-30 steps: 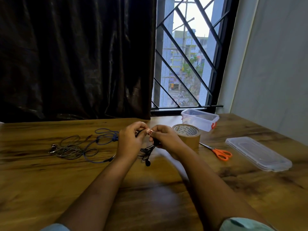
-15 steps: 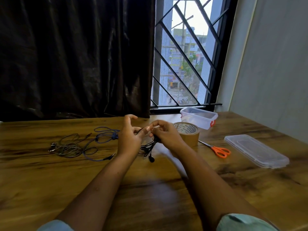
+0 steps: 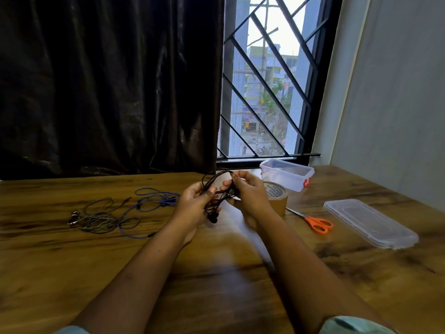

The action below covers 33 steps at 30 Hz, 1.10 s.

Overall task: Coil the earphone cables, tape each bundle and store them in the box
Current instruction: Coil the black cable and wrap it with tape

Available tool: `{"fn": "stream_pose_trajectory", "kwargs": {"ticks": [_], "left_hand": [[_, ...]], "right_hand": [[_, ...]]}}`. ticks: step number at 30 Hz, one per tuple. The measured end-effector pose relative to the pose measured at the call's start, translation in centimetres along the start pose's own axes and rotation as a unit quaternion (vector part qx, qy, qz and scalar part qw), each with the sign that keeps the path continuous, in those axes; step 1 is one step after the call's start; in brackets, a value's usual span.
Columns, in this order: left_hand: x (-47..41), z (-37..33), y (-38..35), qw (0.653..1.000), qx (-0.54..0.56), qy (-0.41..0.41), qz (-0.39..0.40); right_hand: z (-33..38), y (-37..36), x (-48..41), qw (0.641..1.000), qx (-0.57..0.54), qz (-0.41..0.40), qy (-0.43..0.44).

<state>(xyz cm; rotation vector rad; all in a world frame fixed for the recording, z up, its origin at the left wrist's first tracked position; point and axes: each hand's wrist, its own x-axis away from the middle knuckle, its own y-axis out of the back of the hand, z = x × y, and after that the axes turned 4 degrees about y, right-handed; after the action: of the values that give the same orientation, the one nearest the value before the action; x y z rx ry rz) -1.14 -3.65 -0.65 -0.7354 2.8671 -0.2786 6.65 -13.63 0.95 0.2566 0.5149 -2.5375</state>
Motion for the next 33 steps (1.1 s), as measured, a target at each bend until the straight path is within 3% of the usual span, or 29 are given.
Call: {"fn": "stream_pose_trajectory", "kwargs": {"ticks": [15,18,25,28,31,33], "left_hand": [[-0.7,-0.2,0.7,0.994,0.050,0.032,-0.096],[-0.2,-0.4,0.3,0.995,0.050,0.051,-0.066],[2.9,0.0,-3.5,0.987,0.026,0.117,0.105],[4.3,1.5,-5.6,0.978,-0.059,0.119,0.161],[5.2,2.5,-6.4,0.952,-0.266,0.001,0.153],[5.8,2.5,-6.7,0.933,-0.322,-0.082,0.140]], "right_hand": [[0.3,0.2,0.6,0.998,0.031,0.014,-0.057],[0.7,0.7,1.1,0.994,0.091,0.022,-0.063],[3.1,5.3,3.6,0.972,0.232,0.014,-0.033],[4.6,8.7,5.7,0.961,0.266,0.012,-0.077],[5.2,11.9,7.3,0.949,0.296,0.006,-0.113],[5.4,13.5,8.1,0.951,0.284,-0.013,-0.123]]}}
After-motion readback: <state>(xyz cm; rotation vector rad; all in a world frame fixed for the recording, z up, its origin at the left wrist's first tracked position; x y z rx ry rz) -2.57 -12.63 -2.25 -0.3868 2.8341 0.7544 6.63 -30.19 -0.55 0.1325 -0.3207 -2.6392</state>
